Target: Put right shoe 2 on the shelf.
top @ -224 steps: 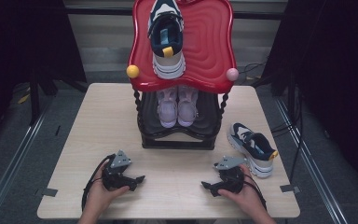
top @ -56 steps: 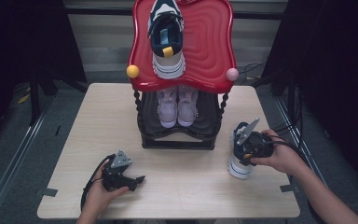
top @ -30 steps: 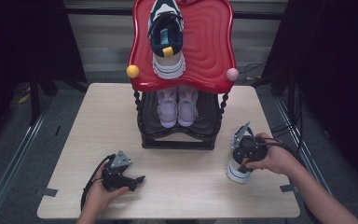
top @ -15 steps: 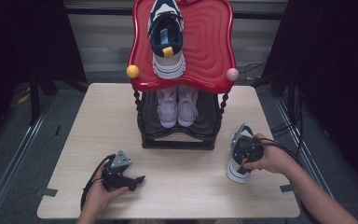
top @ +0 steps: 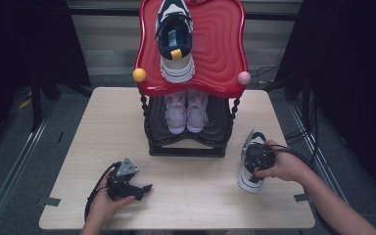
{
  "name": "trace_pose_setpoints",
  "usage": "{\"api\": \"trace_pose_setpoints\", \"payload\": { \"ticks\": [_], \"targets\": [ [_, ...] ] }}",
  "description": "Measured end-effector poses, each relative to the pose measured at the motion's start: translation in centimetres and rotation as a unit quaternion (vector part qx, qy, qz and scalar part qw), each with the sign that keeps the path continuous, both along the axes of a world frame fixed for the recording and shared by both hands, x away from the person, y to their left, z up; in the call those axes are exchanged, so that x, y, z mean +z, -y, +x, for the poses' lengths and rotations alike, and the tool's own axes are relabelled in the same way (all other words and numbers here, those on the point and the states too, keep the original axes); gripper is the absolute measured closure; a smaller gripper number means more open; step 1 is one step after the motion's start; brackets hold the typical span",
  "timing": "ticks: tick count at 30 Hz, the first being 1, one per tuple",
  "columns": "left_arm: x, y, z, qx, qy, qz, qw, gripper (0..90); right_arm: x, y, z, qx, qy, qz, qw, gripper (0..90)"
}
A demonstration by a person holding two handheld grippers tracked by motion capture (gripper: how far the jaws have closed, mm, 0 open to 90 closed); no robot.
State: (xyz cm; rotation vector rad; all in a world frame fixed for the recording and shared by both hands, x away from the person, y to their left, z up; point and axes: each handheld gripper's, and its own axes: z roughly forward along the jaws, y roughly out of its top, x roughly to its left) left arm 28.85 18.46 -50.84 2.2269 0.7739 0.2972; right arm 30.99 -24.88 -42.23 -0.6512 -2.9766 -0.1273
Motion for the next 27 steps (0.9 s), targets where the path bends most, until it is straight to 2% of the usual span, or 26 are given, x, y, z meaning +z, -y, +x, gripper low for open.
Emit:
{"api": "trace_pose_setpoints", "payload": {
  "ticks": [1, 3, 4, 9, 13, 16, 18, 19, 20, 22, 23, 25, 27],
  "targets": [
    [0.0, 0.0, 0.0, 0.0, 0.0, 0.0, 1.0, 11.0, 0.0, 0.0, -0.1, -0.002, -0.002, -0.001, 1.0, 69.4],
    [0.0, 0.0, 0.0, 0.0, 0.0, 0.0, 1.0, 11.0, 0.1, 0.1, 0.0, 0.013, 0.003, -0.008, 0.9999, 69.4],
    [0.0, 0.0, 0.0, 0.0, 0.0, 0.0, 1.0, 11.0, 0.3, 0.0, -0.3, -0.005, -0.004, -0.014, 0.9999, 69.4],
    [0.0, 0.0, 0.0, 0.0, 0.0, 0.0, 1.0, 11.0, 0.5, 0.2, -0.2, 0.019, 0.006, -0.006, 0.9998, 69.4],
    [0.0, 0.0, 0.0, 0.0, 0.0, 0.0, 1.0, 11.0, 1.2, 0.1, -0.3, 0.009, 0.008, -0.005, 0.9999, 69.4],
    [0.0, 0.0, 0.0, 0.0, 0.0, 0.0, 1.0, 11.0, 1.6, 0.1, -0.2, 0.021, 0.012, -0.002, 0.9997, 69.5],
    [0.0, 0.0, 0.0, 0.0, 0.0, 0.0, 1.0, 11.0, 2.0, 0.0, -0.3, 0.017, 0.006, -0.01, 0.9998, 69.4],
    [0.0, 0.0, 0.0, 0.0, 0.0, 0.0, 1.0, 11.0, 2.0, -0.1, -0.4, 0.012, 0.006, -0.006, 0.9999, 69.5],
    [0.0, 0.0, 0.0, 0.0, 0.0, 0.0, 1.0, 11.0, 2.1, 0.0, -0.2, 0.026, 0.01, -0.002, 0.9996, 69.4],
    [0.0, 0.0, 0.0, 0.002, -0.001, -0.002, 1.0, 11.0, 2.5, -0.2, -0.3, 0.021, 0.007, -0.007, 0.9997, 69.5],
    [0.0, 0.0, 0.0, 0.002, 0.0, -0.003, 1.0, 11.0, 2.5, -0.1, -0.2, 0.03, 0.01, -0.003, 0.9995, 69.4],
    [0.0, 0.0, 0.0, 0.002, 0.0, -0.003, 1.0, 11.0, 2.9, -0.2, -0.2, 0.028, 0.007, 0.001, 0.9996, 69.4],
    [0.0, 0.0, 0.0, 0.002, 0.0, -0.003, 1.0, 11.0, 3.3, -0.3, -0.3, 0.023, 0.005, -0.011, 0.9997, 69.4]
  ]
}}
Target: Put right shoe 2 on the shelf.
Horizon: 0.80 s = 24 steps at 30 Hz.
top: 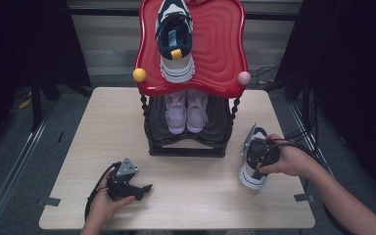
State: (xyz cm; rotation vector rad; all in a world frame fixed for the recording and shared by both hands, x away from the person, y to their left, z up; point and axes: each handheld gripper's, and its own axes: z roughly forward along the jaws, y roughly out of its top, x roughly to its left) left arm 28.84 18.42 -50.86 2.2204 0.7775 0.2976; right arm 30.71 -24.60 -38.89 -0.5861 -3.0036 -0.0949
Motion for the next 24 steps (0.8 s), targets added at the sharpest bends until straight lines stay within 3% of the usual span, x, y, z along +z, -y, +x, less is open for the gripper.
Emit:
{"api": "trace_pose_setpoints", "payload": {
  "ticks": [5, 6, 9, 13, 14, 18, 20, 24],
  "targets": [
    [0.0, 0.0, 0.0, -0.001, 0.002, 0.002, 1.0, 11.0, 0.9, -0.1, 0.1, 0.012, 0.004, -0.002, 0.9999, 69.4],
    [0.0, 0.0, 0.0, -0.001, 0.001, 0.002, 1.0, 11.0, 1.3, -0.2, -0.1, -0.004, 0.001, -0.013, 0.9999, 69.4],
    [0.0, 0.0, 0.0, -0.001, 0.001, 0.002, 1.0, 11.0, 1.9, 0.0, 0.1, 0.016, 0.007, -0.003, 0.9998, 69.5],
    [0.0, 0.0, 0.0, -0.002, 0.0, 0.003, 1.0, 11.0, 2.9, -0.1, 0.0, 0.02, 0.008, 0.0, 0.9998, 69.5],
    [0.0, 0.0, 0.0, -0.002, 0.0, 0.003, 1.0, 11.0, 3.4, -0.2, -0.1, 0.008, 0.003, -0.014, 0.9999, 69.4],
    [0.0, 0.0, 0.0, -0.002, 0.0, 0.003, 1.0, 11.0, 4.4, -0.4, 0.0, 0.027, 0.007, -0.006, 0.9996, 69.4],
    [0.0, 0.0, 0.0, -0.002, 0.0, 0.003, 1.0, 11.0, 5.1, -0.7, -0.2, 0.014, 0.004, -0.015, 0.9998, 69.4],
    [0.0, 0.0, 0.0, -0.002, 0.0, 0.003, 1.0, 11.0, 6.3, -0.9, -0.1, 0.025, 0.011, -0.012, 0.9996, 69.3]
  ]
}}
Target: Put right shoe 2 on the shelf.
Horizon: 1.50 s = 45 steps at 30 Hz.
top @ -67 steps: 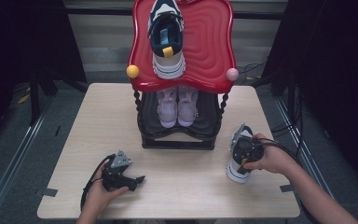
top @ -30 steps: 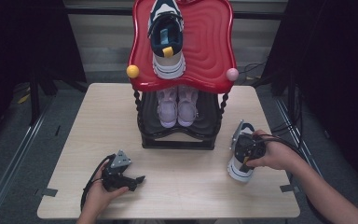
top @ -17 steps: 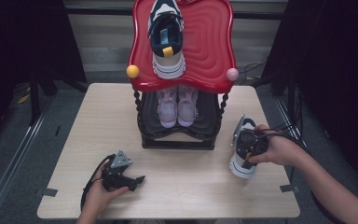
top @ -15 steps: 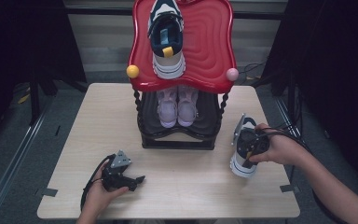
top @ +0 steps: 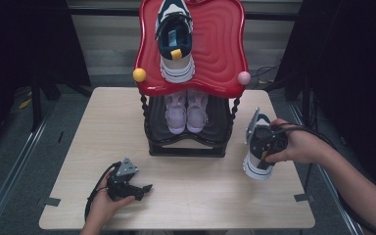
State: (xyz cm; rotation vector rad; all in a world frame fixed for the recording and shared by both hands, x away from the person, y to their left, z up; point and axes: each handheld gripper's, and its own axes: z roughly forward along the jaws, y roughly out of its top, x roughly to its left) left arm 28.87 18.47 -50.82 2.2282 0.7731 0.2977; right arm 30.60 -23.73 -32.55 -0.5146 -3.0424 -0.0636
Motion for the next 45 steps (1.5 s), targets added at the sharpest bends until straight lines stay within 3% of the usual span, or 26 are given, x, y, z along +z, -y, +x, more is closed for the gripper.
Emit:
{"api": "trace_pose_setpoints", "payload": {
  "ticks": [45],
  "targets": [
    [0.0, 0.0, 0.0, -0.002, 0.0, 0.002, 1.0, 11.0, 15.1, -0.5, 2.0, 0.007, 0.08, -0.006, 0.9967, 68.5]
  ]
}}
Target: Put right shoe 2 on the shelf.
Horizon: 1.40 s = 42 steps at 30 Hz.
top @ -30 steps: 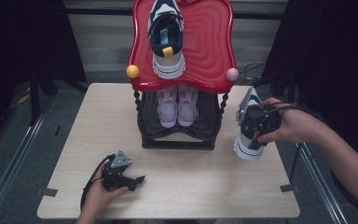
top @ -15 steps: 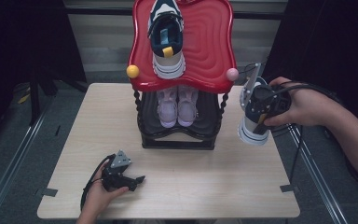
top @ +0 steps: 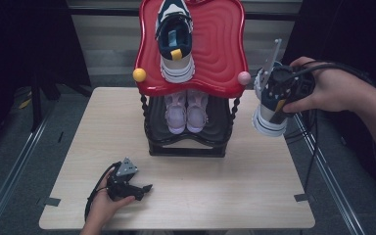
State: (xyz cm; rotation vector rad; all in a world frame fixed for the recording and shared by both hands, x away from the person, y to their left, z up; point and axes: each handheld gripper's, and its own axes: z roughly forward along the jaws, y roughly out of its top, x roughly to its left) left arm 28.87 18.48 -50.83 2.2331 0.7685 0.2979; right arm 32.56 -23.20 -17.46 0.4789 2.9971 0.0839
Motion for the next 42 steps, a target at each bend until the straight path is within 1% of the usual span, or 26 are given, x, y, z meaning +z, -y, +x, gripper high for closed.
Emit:
{"api": "trace_pose_setpoints", "payload": {
  "ticks": [6, 9, 12, 13, 14, 21, 26, 27, 30, 32, 36, 39, 42],
  "targets": [
    [0.0, 0.0, 0.0, 0.0, 0.0, 0.0, 1.0, 10.9, 2.0, -0.2, 0.4, -0.002, 0.009, -0.002, 1.0, 68.4],
    [0.0, 0.0, 0.0, 0.0, 0.0, 0.0, 1.0, 11.0, 3.1, -0.6, 0.6, -0.002, 0.017, -0.01, 0.9998, 68.4],
    [0.0, 0.0, 0.0, 0.0, 0.0, 0.0, 1.0, 11.0, 4.1, -0.9, 0.7, -0.001, 0.023, -0.011, 0.9997, 68.4],
    [0.0, 0.0, 0.0, 0.0, 0.0, 0.0, 1.0, 10.9, 4.4, -1.0, 0.8, 0.002, 0.028, -0.009, 0.9996, 68.4],
    [0.0, 0.0, 0.0, 0.0, 0.0, 0.0, 1.0, 11.0, 4.8, -1.1, 0.8, 0.0, 0.029, -0.012, 0.9995, 68.4],
    [0.0, 0.0, 0.0, 0.0, 0.0, 0.0, 1.0, 11.0, 7.2, -1.8, 1.1, 0.005, 0.047, -0.01, 0.9988, 68.3],
    [0.0, 0.0, 0.0, 0.0, 0.002, 0.001, 1.0, 11.0, 8.7, -2.6, 1.0, 0.01, 0.055, -0.014, 0.9983, 68.3],
    [0.0, 0.0, 0.0, 0.003, 0.002, -0.003, 1.0, 11.0, 8.9, -2.8, 1.0, 0.011, 0.057, -0.018, 0.9981, 68.3],
    [0.0, 0.0, 0.0, 0.003, 0.002, -0.003, 1.0, 11.0, 9.5, -3.5, 1.0, 0.015, 0.066, -0.023, 0.9975, 68.3],
    [0.0, 0.0, 0.0, 0.004, 0.002, -0.003, 1.0, 11.0, 9.9, -4.1, 1.1, 0.019, 0.067, -0.017, 0.9975, 68.3],
    [0.0, 0.0, 0.0, 0.003, 0.002, -0.003, 1.0, 11.0, 10.0, -5.3, 1.3, 0.029, 0.075, -0.018, 0.9966, 68.3],
    [0.0, 0.0, 0.0, 0.003, 0.001, -0.003, 1.0, 11.0, 10.0, -6.2, 1.6, 0.032, 0.075, -0.018, 0.9965, 68.3],
    [0.0, 0.0, 0.0, 0.003, 0.002, -0.003, 1.0, 11.0, 10.1, -7.0, 1.9, 0.039, 0.083, -0.019, 0.9956, 68.3]
  ]
}}
